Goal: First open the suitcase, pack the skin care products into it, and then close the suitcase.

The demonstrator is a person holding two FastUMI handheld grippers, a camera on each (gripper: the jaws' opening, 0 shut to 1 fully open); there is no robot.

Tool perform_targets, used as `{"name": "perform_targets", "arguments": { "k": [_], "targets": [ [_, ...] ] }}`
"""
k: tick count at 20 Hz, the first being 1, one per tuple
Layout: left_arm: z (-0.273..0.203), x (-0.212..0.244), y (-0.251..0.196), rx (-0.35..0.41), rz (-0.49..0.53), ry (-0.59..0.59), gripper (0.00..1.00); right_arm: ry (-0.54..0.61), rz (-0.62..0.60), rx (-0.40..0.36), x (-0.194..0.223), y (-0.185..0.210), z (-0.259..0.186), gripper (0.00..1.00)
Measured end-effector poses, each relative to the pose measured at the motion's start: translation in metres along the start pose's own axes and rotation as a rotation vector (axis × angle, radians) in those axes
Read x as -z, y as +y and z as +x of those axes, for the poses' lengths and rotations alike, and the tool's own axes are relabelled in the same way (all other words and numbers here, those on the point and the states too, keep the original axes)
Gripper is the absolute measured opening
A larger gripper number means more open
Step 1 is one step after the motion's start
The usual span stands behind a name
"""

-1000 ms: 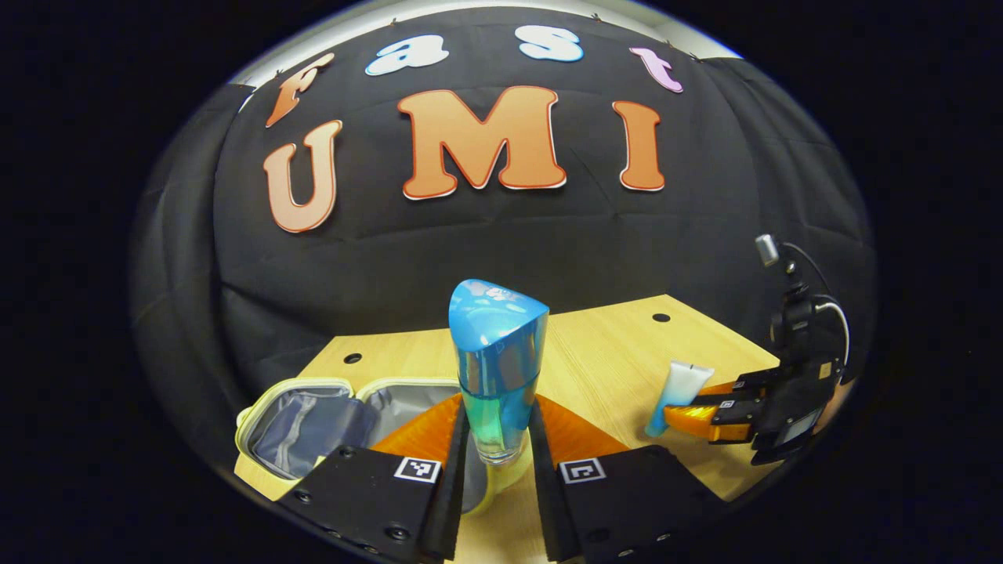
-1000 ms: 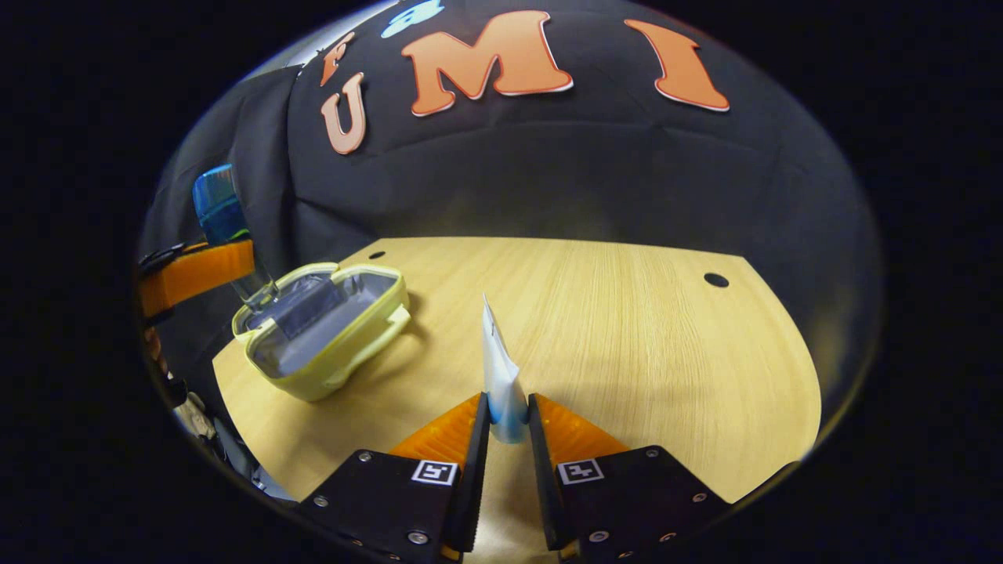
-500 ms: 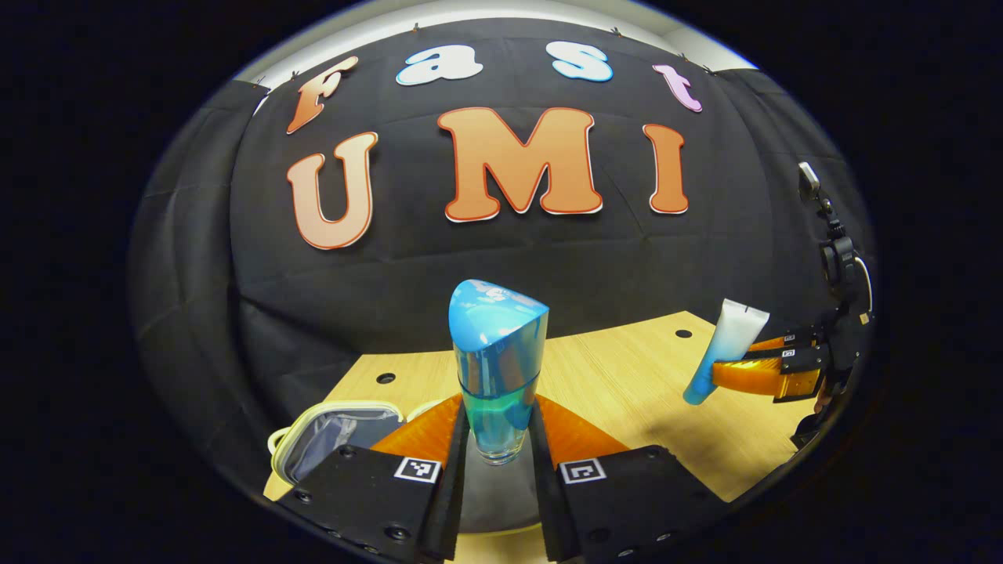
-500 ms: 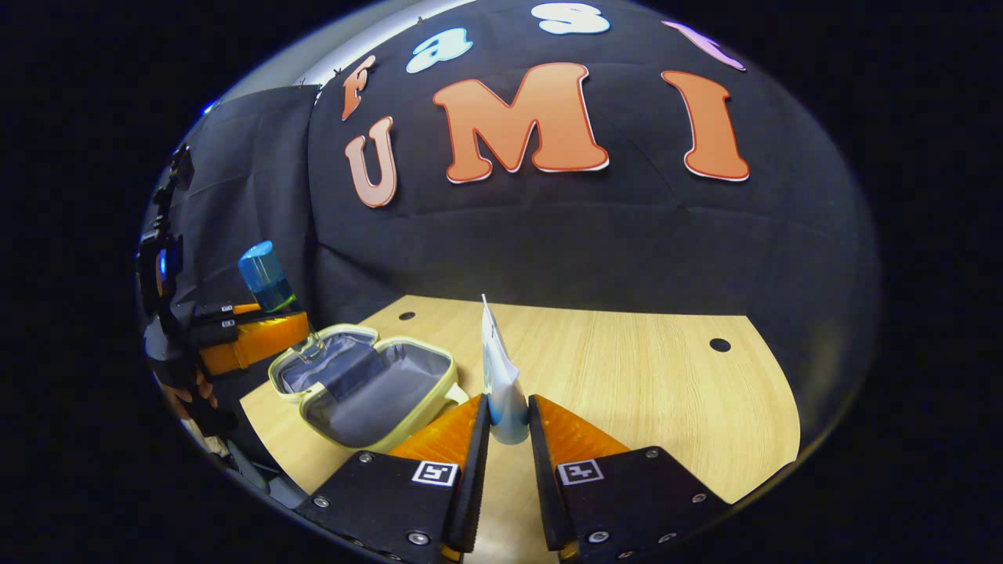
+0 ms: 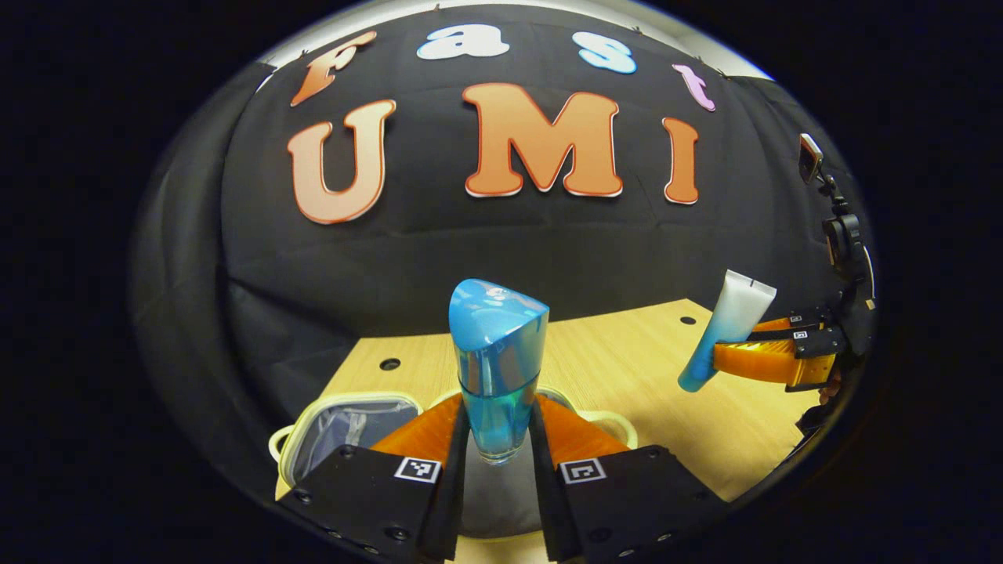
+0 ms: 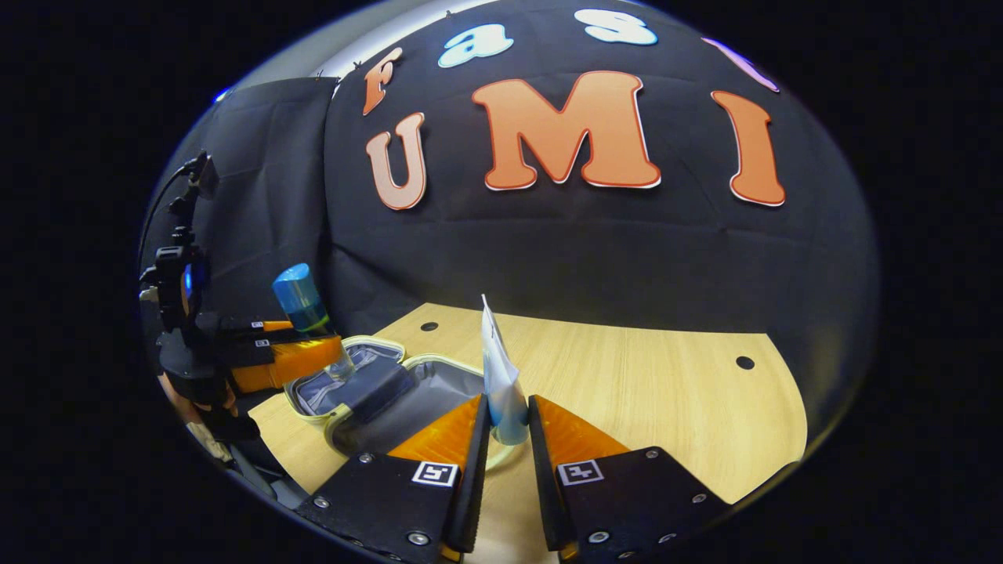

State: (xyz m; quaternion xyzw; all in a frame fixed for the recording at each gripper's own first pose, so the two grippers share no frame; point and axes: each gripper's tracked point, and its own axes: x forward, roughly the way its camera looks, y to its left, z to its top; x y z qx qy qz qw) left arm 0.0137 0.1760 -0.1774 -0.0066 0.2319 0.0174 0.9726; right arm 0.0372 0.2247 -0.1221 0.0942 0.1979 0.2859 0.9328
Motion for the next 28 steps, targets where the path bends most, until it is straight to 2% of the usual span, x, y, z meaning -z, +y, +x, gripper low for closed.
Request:
{"name": "perform_targets", "arguments": {
  "k": [6,10,14,19,20,28],
  "targets": [
    [0.04,0.06,0.015,0.1,-0.057,0.178,0.41,0.036,0.037,0.002,0.017,0.039,0.023,0.33],
    [0.06,0.096,0.013,0.17,-0.104,0.295,0.41,0.064,0.073,0.026,0.031,0.053,0.035,0.32],
    [0.068,0.124,0.004,0.206,-0.13,0.425,0.43,0.087,0.094,0.045,0.038,0.058,0.041,0.33],
    [0.068,0.157,-0.008,0.215,-0.16,0.583,0.39,0.106,0.122,0.067,0.047,0.056,0.047,0.32],
    [0.07,0.161,-0.007,0.207,-0.163,0.608,0.41,0.105,0.129,0.075,0.047,0.053,0.048,0.32],
    [0.089,0.178,-0.009,0.159,-0.163,0.71,0.42,0.161,0.142,0.054,0.059,0.058,0.054,0.33]
  ]
}}
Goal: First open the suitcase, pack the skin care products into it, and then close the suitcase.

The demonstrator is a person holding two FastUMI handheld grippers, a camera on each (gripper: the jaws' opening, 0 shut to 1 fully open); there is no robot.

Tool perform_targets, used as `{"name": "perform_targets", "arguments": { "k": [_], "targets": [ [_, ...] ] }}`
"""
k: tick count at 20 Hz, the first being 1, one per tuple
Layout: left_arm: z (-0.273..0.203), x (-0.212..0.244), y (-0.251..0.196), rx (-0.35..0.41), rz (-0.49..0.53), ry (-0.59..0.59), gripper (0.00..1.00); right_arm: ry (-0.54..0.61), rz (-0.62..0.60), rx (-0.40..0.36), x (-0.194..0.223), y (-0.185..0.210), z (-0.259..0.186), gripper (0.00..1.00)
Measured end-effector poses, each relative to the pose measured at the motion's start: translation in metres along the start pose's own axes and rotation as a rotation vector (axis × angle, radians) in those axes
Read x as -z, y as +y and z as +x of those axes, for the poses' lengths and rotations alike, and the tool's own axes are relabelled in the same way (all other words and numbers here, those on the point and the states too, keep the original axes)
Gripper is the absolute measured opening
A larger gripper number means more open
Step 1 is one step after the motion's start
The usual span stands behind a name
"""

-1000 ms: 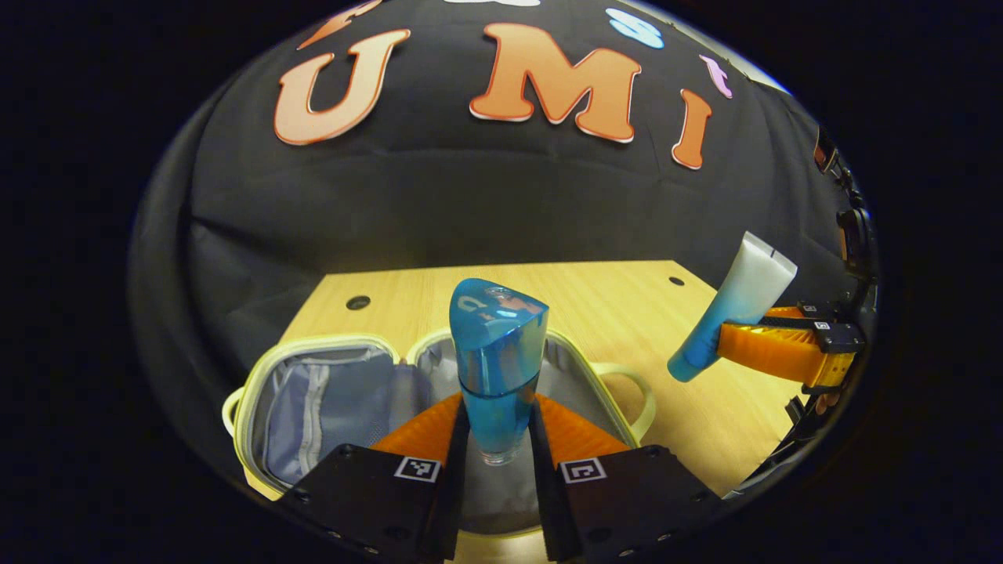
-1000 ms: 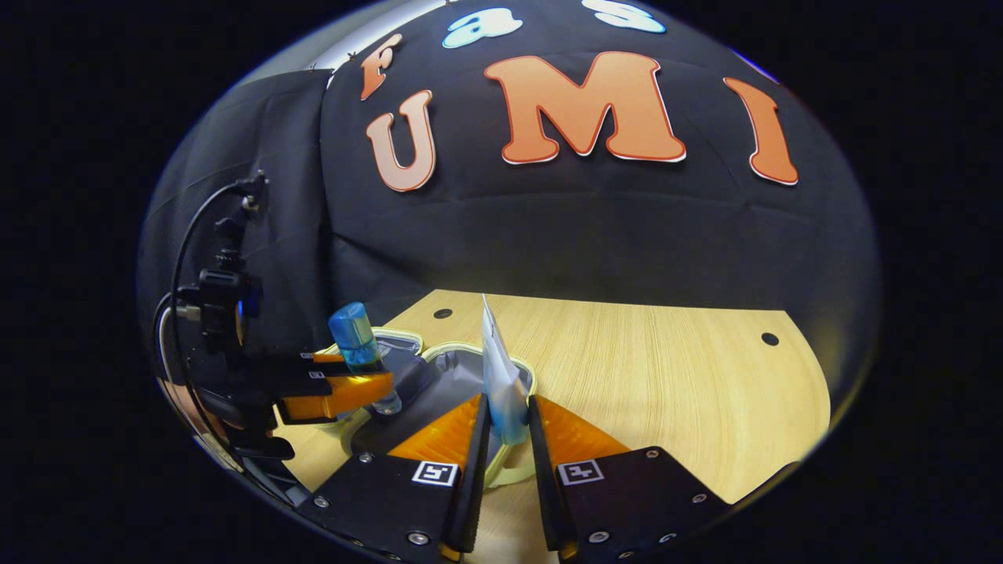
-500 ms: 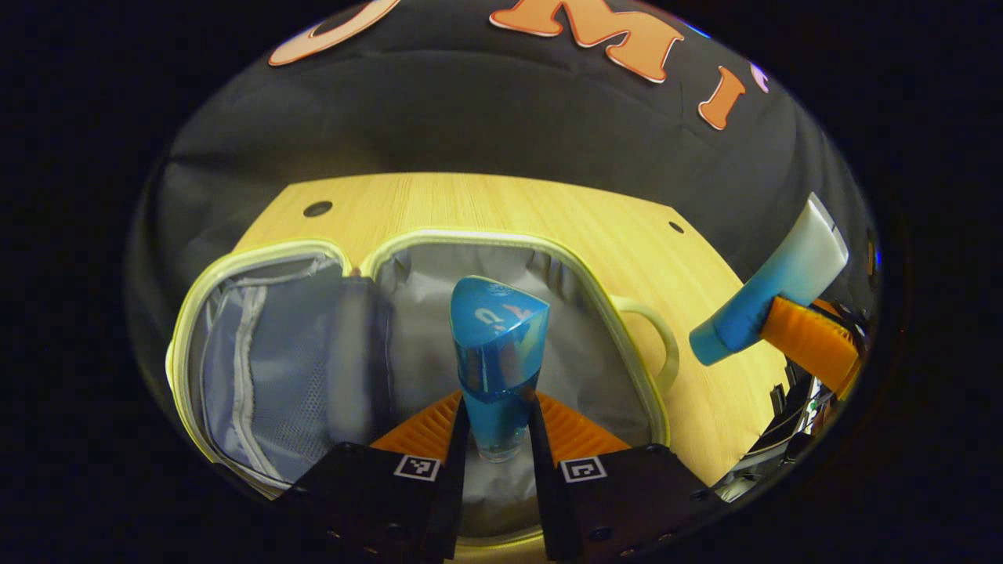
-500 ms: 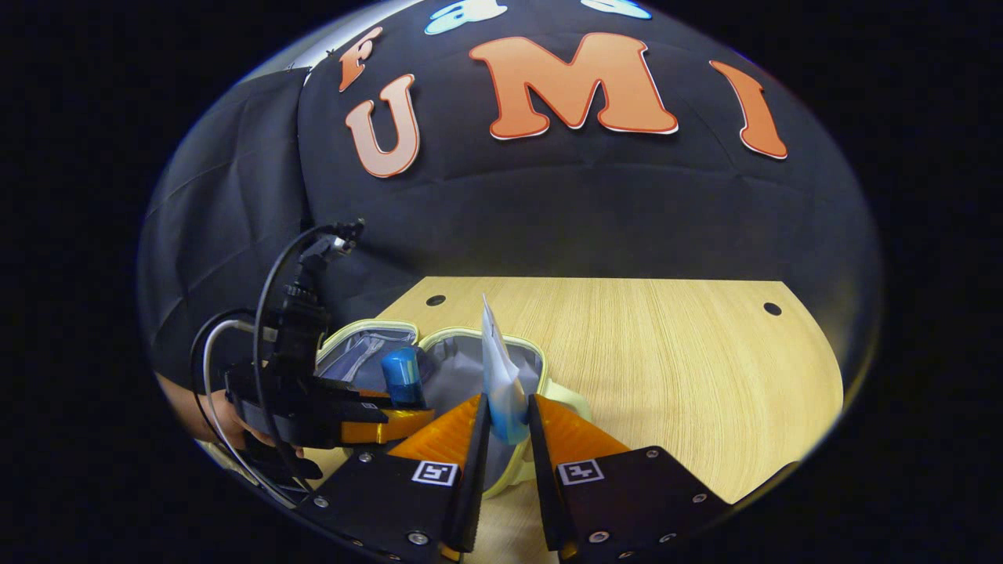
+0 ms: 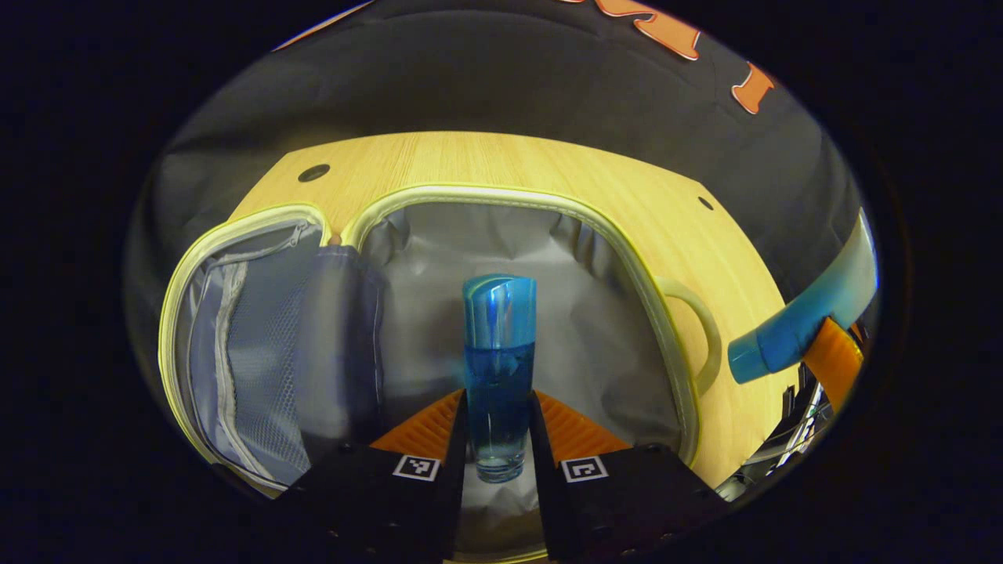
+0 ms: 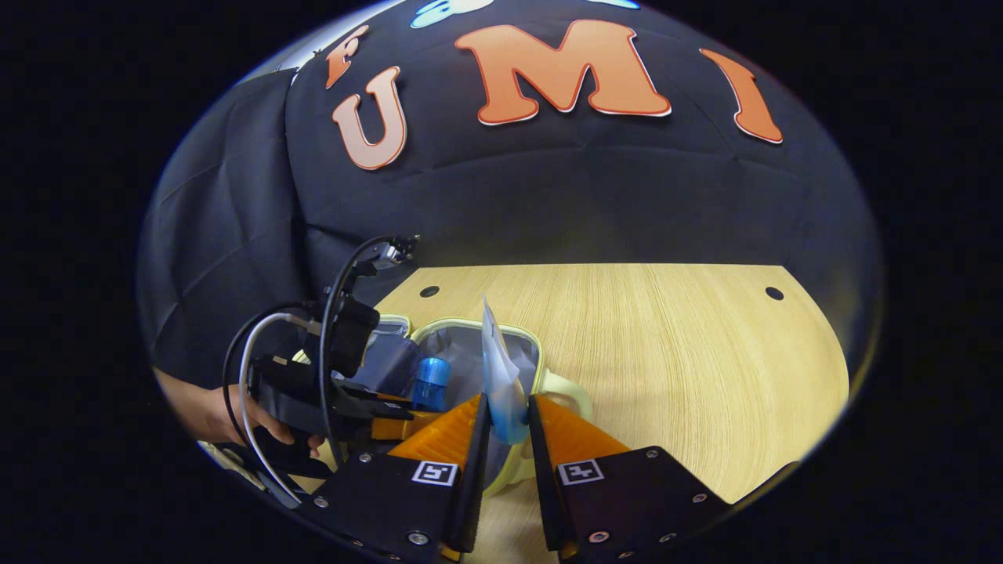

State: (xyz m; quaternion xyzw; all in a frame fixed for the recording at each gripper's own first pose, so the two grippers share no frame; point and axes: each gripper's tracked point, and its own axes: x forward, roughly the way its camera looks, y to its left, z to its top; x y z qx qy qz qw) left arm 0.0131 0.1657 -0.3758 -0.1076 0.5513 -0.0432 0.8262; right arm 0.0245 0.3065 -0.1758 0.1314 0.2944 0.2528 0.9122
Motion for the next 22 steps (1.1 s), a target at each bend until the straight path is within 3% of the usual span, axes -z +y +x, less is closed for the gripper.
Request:
{"name": "perform_targets", "arguments": {
  "k": [4,8,13,19,20,22],
  "targets": [
    [-0.002,0.0,0.003,-0.01,-0.051,-0.005,0.42,0.034,0.007,-0.022,0.004,0.005,0.007,0.33],
    [-0.023,-0.012,0.01,-0.005,-0.032,-0.103,0.73,0.078,0.033,-0.053,0.013,0.012,0.018,0.33],
    [-0.082,-0.034,0.039,-0.042,-0.052,-0.306,0.9,0.187,0.053,-0.1,0.039,0.033,0.042,0.33],
    [-0.151,-0.052,0.111,-0.191,-0.08,-0.465,0.95,0.285,0.054,-0.109,0.062,0.049,0.066,0.33],
    [-0.16,-0.052,0.125,-0.217,-0.1,-0.477,0.91,0.312,0.056,-0.111,0.068,0.053,0.07,0.33],
    [-0.178,-0.048,0.154,-0.274,-0.132,-0.496,0.95,0.369,0.064,-0.107,0.078,0.057,0.073,0.33]
  ]
}}
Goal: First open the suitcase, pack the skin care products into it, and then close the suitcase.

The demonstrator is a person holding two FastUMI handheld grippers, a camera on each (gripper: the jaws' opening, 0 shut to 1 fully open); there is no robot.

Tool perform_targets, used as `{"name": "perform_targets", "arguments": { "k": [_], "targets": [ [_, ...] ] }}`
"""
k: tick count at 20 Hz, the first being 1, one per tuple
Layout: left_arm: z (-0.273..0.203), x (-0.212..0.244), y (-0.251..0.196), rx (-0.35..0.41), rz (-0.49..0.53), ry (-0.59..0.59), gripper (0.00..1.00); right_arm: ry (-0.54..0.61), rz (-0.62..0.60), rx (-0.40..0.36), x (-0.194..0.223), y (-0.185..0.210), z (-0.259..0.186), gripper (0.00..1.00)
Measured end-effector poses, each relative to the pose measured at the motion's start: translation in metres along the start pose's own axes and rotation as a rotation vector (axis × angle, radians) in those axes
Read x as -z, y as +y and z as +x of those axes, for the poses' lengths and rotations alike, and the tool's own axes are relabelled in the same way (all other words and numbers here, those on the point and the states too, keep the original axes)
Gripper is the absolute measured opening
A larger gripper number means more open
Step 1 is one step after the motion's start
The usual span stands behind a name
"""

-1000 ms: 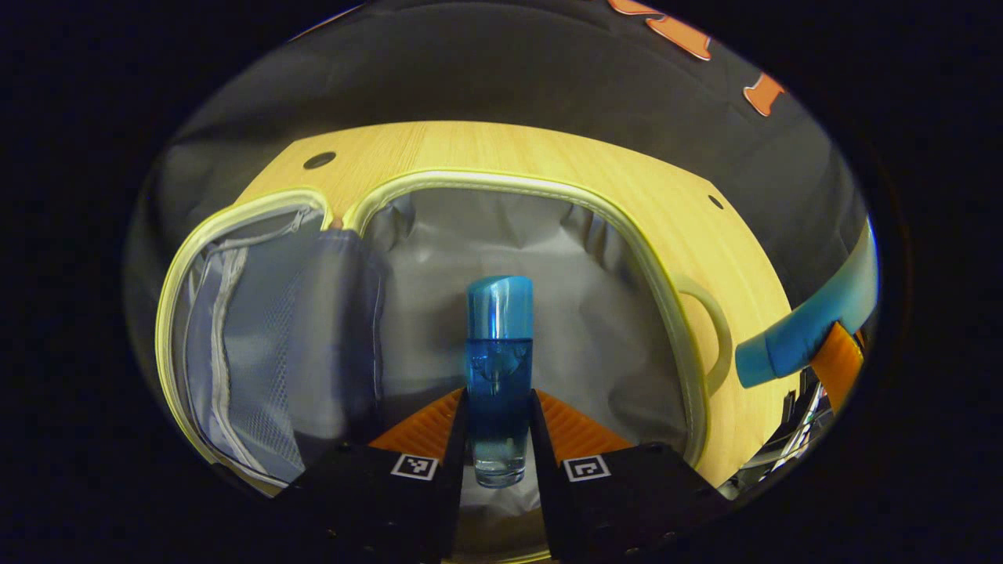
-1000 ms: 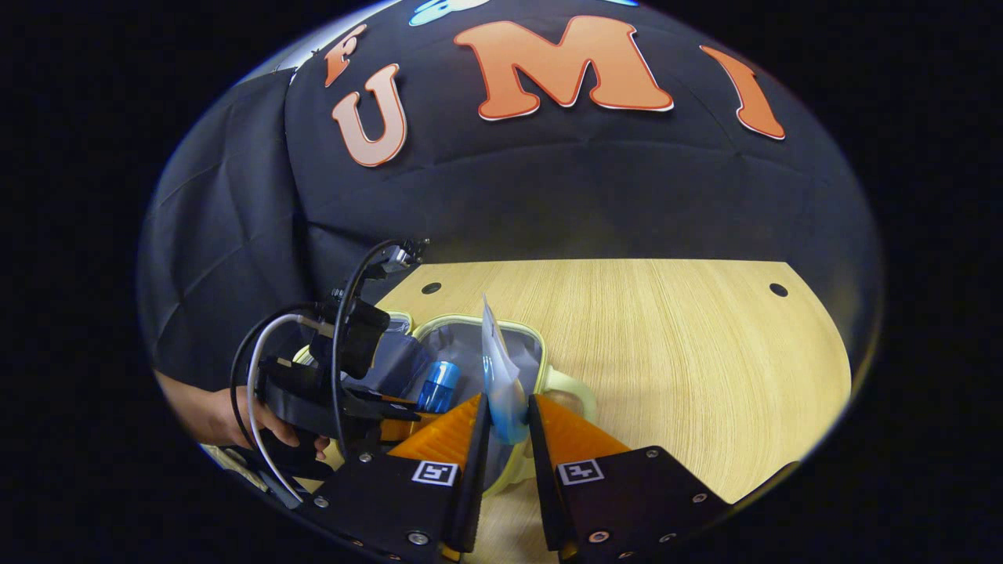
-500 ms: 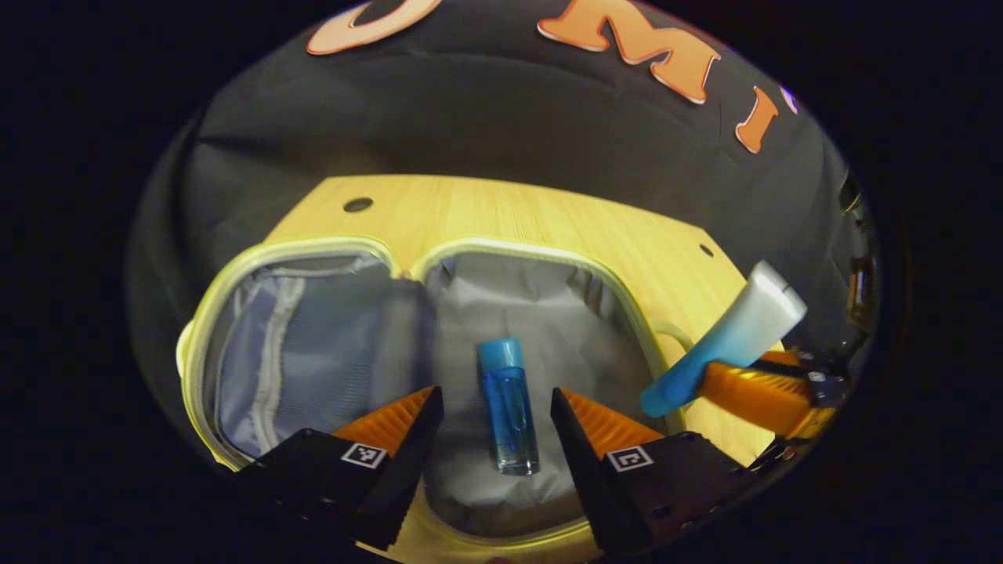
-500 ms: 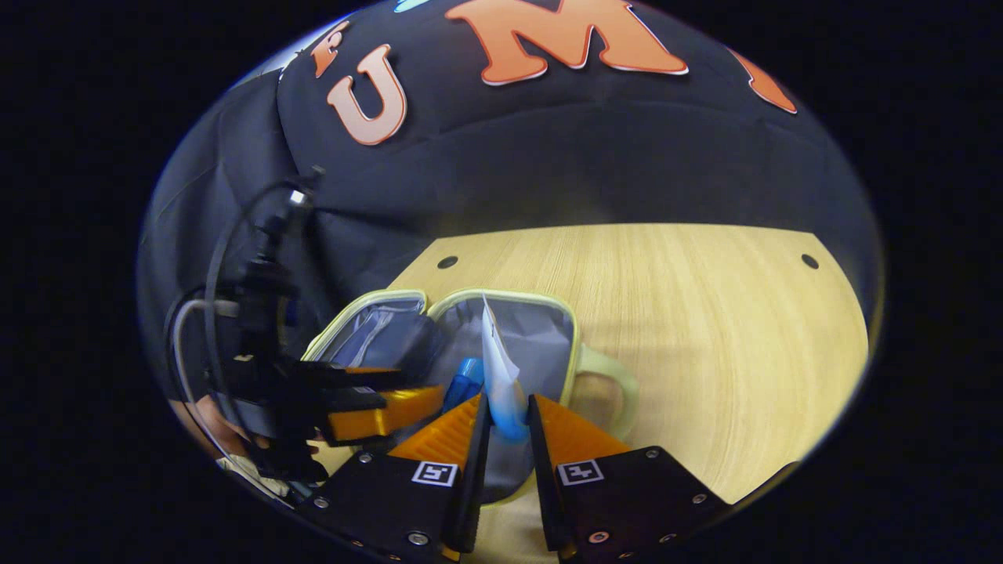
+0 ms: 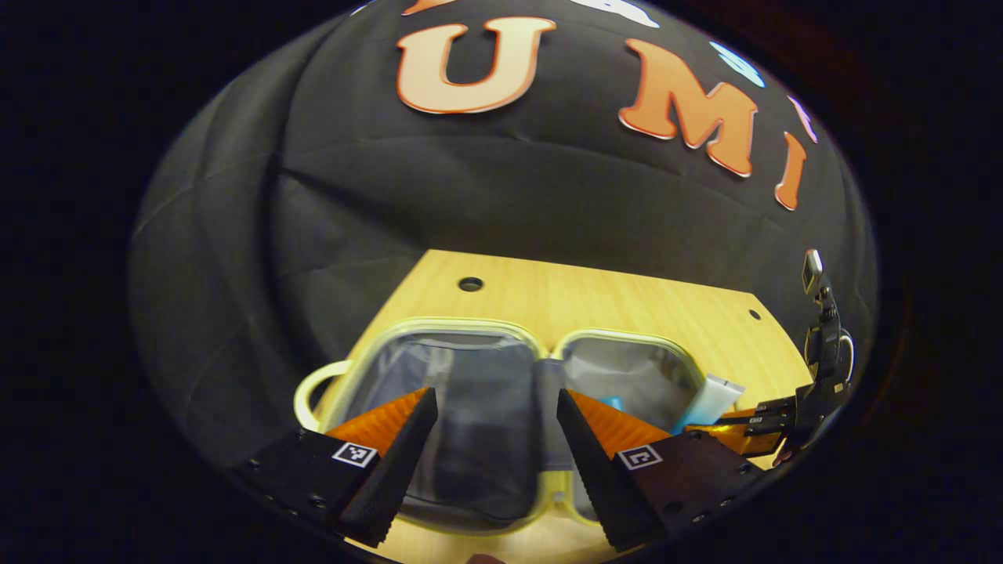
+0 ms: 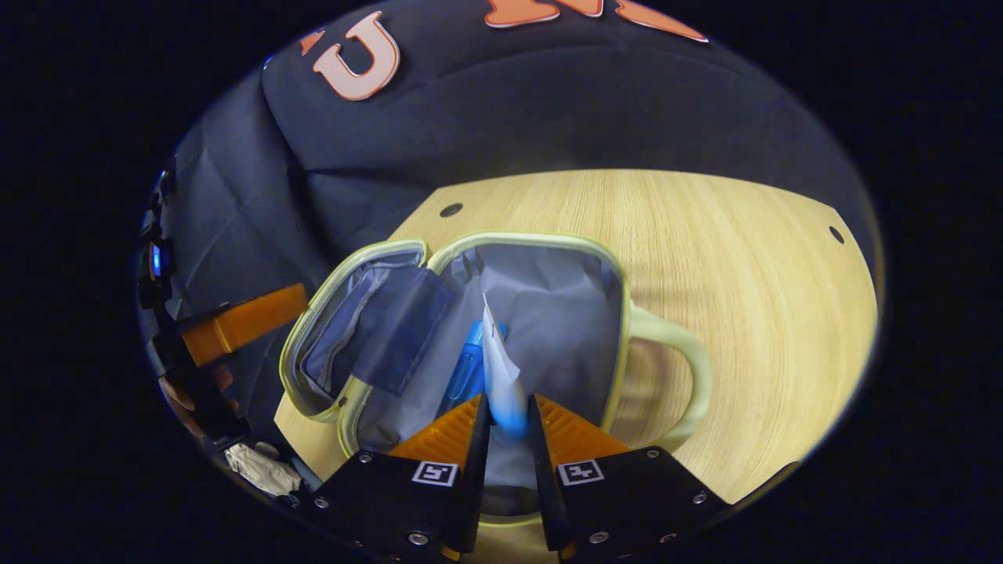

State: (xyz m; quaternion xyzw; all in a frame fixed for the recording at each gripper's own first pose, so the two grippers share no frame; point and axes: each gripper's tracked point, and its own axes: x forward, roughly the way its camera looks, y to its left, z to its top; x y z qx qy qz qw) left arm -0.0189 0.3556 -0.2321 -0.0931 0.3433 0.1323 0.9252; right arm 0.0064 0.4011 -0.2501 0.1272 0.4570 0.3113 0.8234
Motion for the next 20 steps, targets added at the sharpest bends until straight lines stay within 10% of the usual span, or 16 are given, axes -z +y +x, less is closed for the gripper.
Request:
{"name": "perform_targets", "arguments": {
  "k": [12,20],
  "targets": [
    [0.005,0.023,0.2,-0.262,-0.349,-0.012,0.95,0.03,0.058,0.092,-0.008,-0.015,0.018,0.31],
    [0.031,0.061,0.26,-0.222,-0.613,0.079,0.95,-0.175,0.011,0.169,-0.05,-0.036,-0.039,0.75]
  ]
}}
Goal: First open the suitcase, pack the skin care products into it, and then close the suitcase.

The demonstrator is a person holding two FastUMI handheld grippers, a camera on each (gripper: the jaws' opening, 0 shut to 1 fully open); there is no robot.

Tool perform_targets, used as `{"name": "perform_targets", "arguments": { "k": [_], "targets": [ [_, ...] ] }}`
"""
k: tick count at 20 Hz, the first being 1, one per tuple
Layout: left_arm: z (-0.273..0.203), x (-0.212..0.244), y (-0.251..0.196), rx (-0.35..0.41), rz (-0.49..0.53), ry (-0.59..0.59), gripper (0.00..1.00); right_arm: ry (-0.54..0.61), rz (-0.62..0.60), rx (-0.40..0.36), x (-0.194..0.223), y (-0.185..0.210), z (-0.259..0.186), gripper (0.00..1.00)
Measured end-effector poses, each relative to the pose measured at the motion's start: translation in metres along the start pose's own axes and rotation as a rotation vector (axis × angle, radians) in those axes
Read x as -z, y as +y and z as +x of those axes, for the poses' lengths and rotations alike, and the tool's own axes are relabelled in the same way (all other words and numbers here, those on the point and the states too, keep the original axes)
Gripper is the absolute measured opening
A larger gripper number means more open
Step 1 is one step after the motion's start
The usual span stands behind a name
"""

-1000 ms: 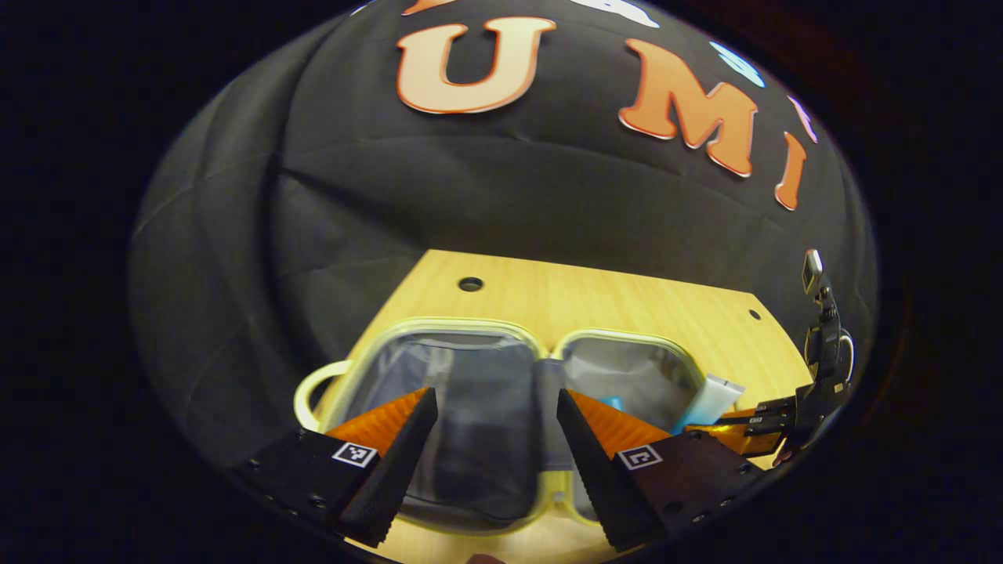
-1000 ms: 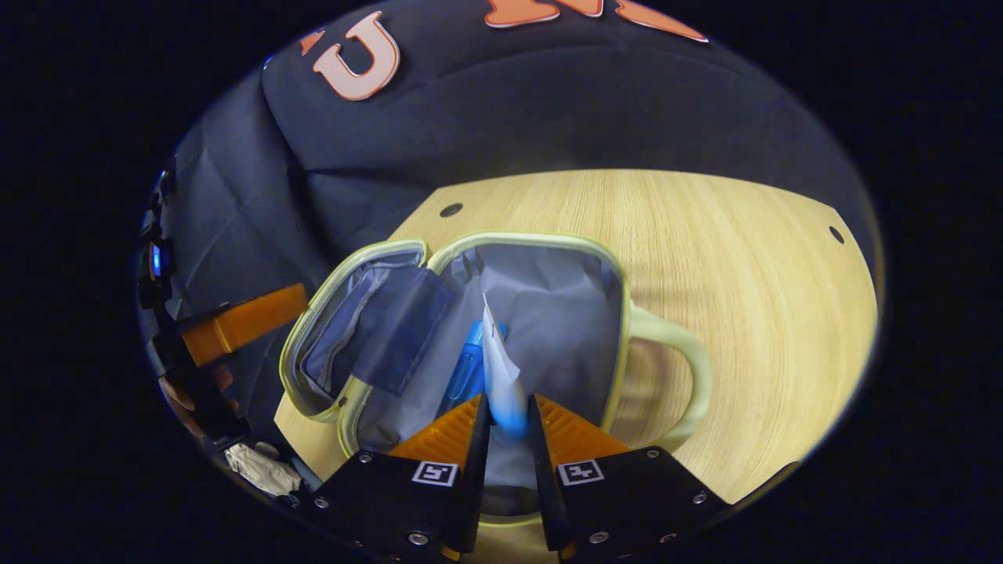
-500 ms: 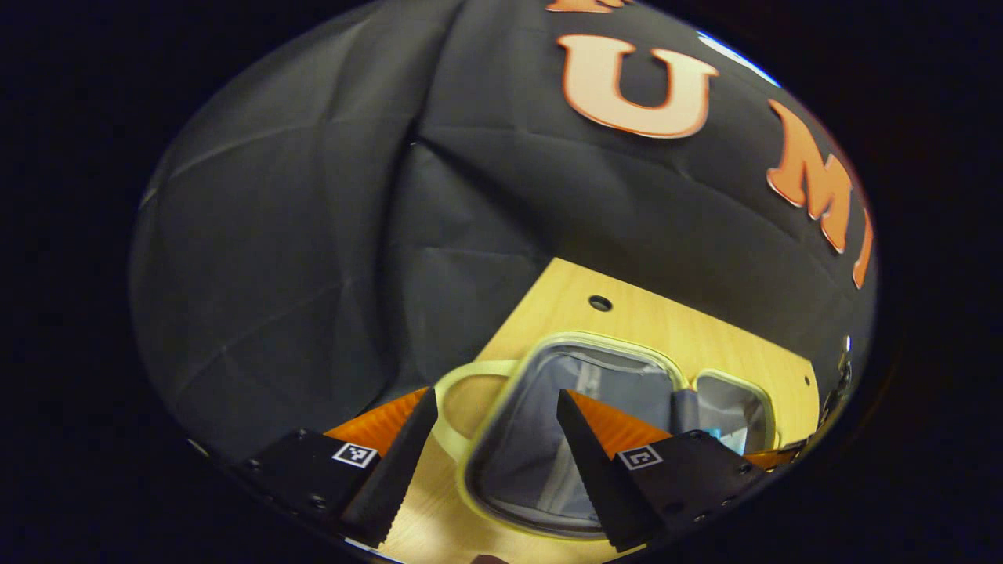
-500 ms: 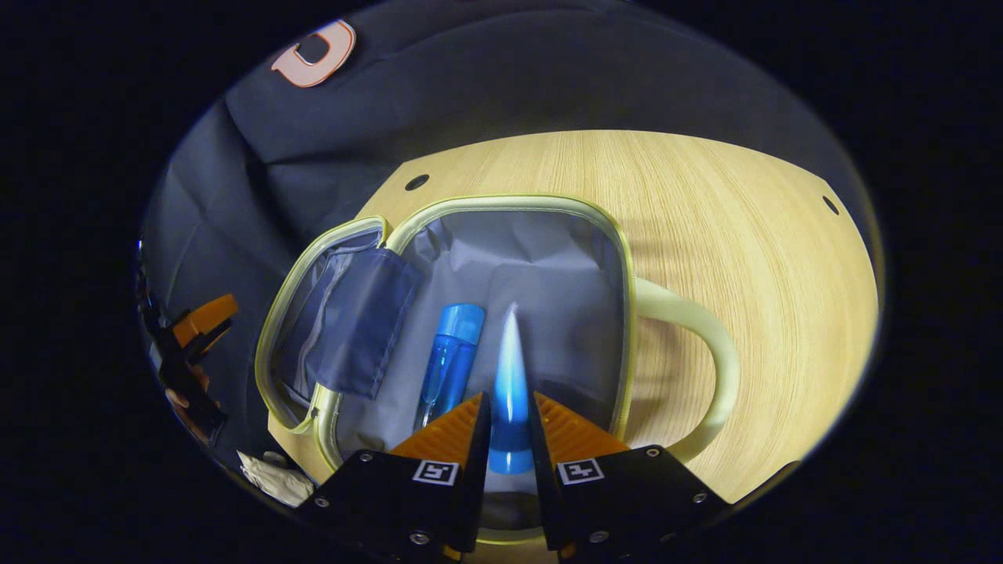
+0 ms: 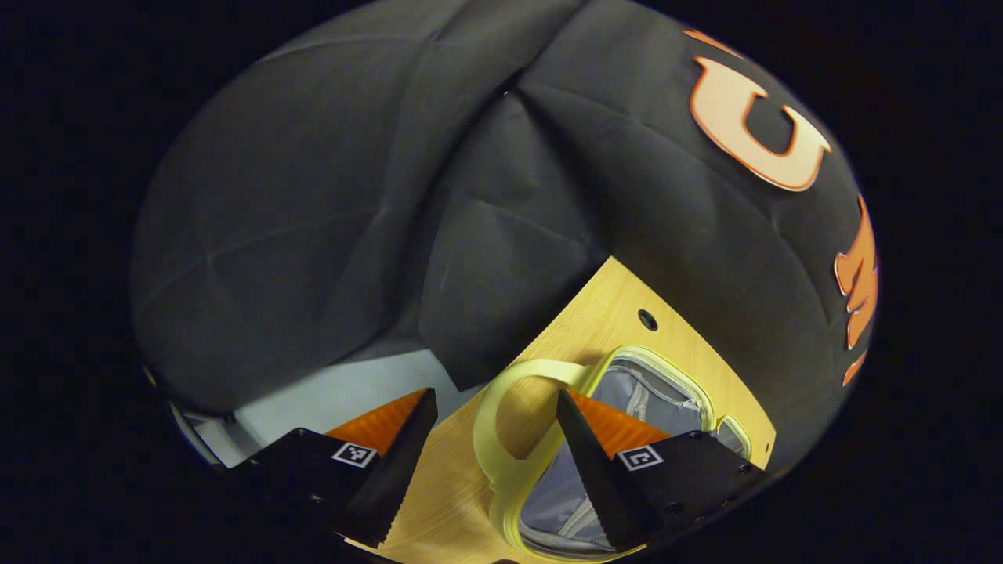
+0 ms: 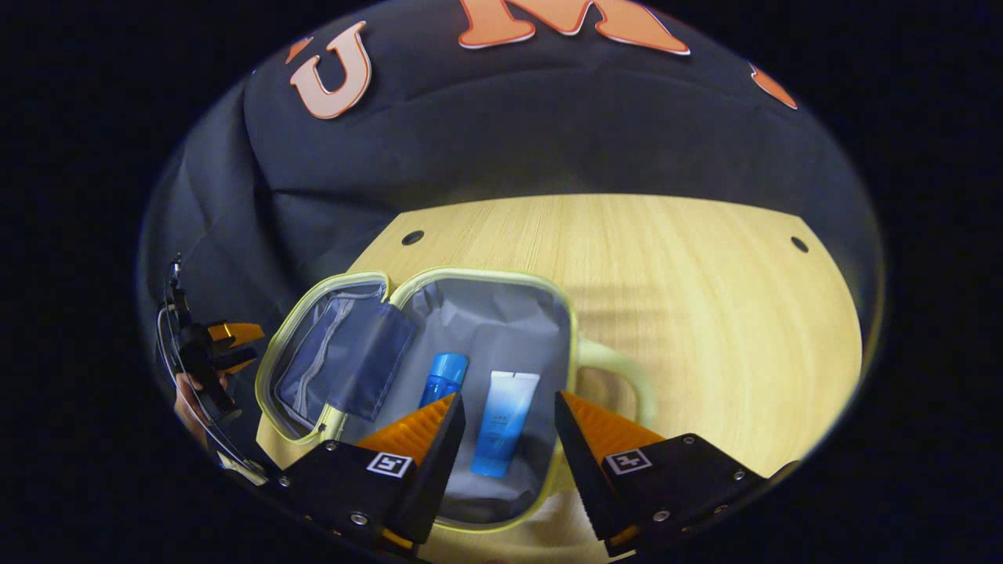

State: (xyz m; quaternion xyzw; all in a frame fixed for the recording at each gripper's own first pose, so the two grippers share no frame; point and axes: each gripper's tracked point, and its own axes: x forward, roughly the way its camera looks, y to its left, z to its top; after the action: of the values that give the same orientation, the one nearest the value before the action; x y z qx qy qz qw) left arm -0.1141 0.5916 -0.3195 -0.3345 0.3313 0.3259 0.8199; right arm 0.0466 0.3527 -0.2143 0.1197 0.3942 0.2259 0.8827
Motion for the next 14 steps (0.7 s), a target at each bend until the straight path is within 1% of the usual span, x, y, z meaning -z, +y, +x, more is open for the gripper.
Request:
{"name": "perform_targets", "arguments": {
  "k": [1,3,4,5,6,7,9,10,11,12,14],
  "targets": [
    [0.012,0.008,-0.001,0.009,-0.024,0.02,0.94,-0.032,-0.003,0.014,-0.007,-0.005,-0.009,0.78],
    [0.021,0.015,0.0,0.044,-0.067,0.057,0.94,-0.096,-0.021,0.044,-0.023,-0.017,-0.027,0.81],
    [0.028,0.019,0.002,0.06,-0.093,0.081,0.83,-0.132,-0.041,0.061,-0.031,-0.023,-0.038,0.82],
    [0.033,0.025,-0.003,0.092,-0.12,0.115,0.8,-0.16,-0.064,0.078,-0.039,-0.028,-0.046,0.83],
    [0.039,0.029,-0.008,0.122,-0.143,0.13,0.8,-0.182,-0.088,0.092,-0.045,-0.033,-0.054,0.83],
    [0.046,0.033,-0.012,0.147,-0.158,0.144,0.73,-0.202,-0.117,0.111,-0.052,-0.04,-0.066,0.83],
    [0.049,0.042,-0.015,0.176,-0.15,0.208,0.48,-0.235,-0.155,0.138,-0.062,-0.048,-0.08,0.83],
    [0.058,0.04,-0.011,0.168,-0.138,0.201,0.33,-0.254,-0.157,0.151,-0.067,-0.051,-0.088,0.83],
    [0.06,0.042,-0.018,0.21,-0.123,0.201,0.25,-0.27,-0.151,0.16,-0.071,-0.054,-0.094,0.83],
    [0.056,0.038,-0.019,0.223,-0.112,0.18,0.16,-0.286,-0.144,0.176,-0.073,-0.06,-0.102,0.83],
    [0.044,0.032,-0.029,0.261,-0.074,0.167,0.08,-0.314,-0.151,0.196,-0.077,-0.068,-0.111,0.84]
  ]
}}
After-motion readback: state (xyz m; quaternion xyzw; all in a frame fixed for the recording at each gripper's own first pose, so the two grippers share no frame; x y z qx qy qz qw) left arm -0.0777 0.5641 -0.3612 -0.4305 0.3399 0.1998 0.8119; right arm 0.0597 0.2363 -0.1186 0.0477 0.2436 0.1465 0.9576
